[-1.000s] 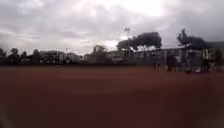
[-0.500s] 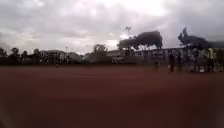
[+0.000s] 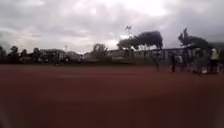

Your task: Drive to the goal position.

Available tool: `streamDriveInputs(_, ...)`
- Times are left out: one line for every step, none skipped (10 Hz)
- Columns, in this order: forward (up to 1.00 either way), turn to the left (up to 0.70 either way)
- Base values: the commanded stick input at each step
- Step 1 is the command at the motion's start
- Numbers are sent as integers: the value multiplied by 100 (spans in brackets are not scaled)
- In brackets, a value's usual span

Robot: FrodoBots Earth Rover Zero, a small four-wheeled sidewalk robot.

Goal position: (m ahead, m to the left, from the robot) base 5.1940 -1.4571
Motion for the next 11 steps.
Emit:
streamDriveInputs(70, 0)
streamDriveInputs(70, 0)
streamDriveInputs(70, 0)
streamDriveInputs(70, 0)
streamDriveInputs(70, 0)
streamDriveInputs(70, 0)
streamDriveInputs(70, -1)
streamDriveInputs(70, -9)
streamDriveInputs(70, -16)
streamDriveInputs(70, -24)
streamDriveInputs(70, -32)
